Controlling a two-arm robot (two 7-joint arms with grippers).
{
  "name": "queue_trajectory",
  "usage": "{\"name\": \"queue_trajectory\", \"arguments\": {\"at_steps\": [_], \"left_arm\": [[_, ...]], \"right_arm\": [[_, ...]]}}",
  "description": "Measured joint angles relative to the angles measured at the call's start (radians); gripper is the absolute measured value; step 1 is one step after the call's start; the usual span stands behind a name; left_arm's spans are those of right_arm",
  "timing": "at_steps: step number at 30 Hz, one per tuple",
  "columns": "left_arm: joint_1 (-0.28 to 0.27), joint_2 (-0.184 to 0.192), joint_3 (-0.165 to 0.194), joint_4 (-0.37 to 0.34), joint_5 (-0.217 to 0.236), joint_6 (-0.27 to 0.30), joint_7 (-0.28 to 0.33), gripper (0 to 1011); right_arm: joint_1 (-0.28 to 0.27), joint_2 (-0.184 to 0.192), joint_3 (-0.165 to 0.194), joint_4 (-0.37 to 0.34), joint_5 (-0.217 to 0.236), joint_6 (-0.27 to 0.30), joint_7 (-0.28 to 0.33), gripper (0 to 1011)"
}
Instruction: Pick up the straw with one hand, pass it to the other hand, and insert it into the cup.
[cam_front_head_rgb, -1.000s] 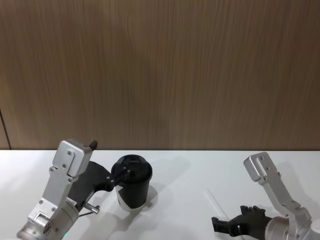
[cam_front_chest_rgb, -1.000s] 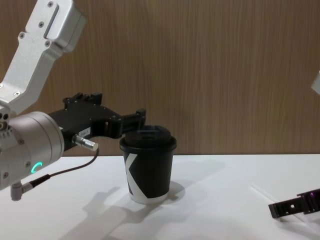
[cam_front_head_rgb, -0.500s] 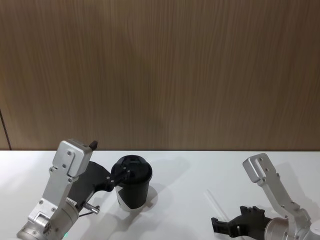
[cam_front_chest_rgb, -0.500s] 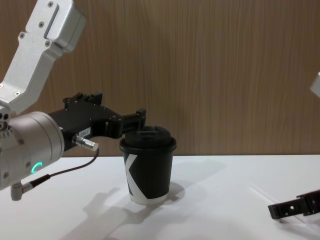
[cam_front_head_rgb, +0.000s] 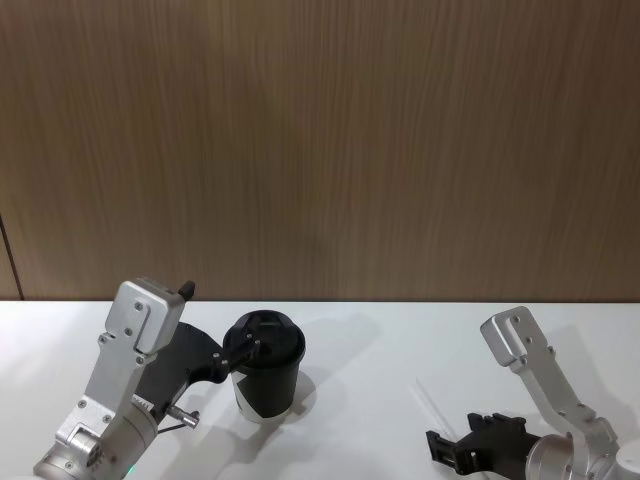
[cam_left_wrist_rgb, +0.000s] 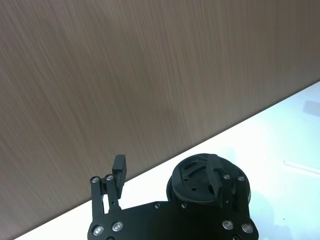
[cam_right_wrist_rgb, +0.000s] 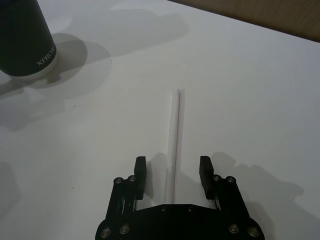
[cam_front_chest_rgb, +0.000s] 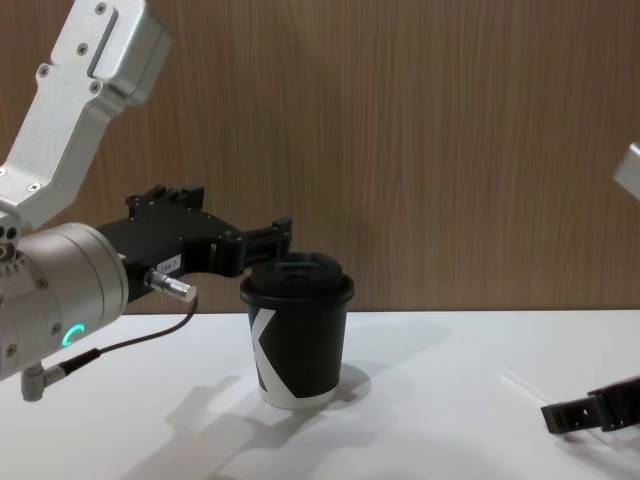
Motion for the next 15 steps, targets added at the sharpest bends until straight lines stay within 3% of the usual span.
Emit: {"name": "queue_trajectory", "arguments": {"at_steps": [15], "left_arm": [[0.0, 0.0, 0.0, 0.0, 0.0, 0.0, 0.0, 1003]], "right_arm": [[0.002, -0.003, 0.001, 0.001, -0.017, -0.004, 0.003, 222]]}}
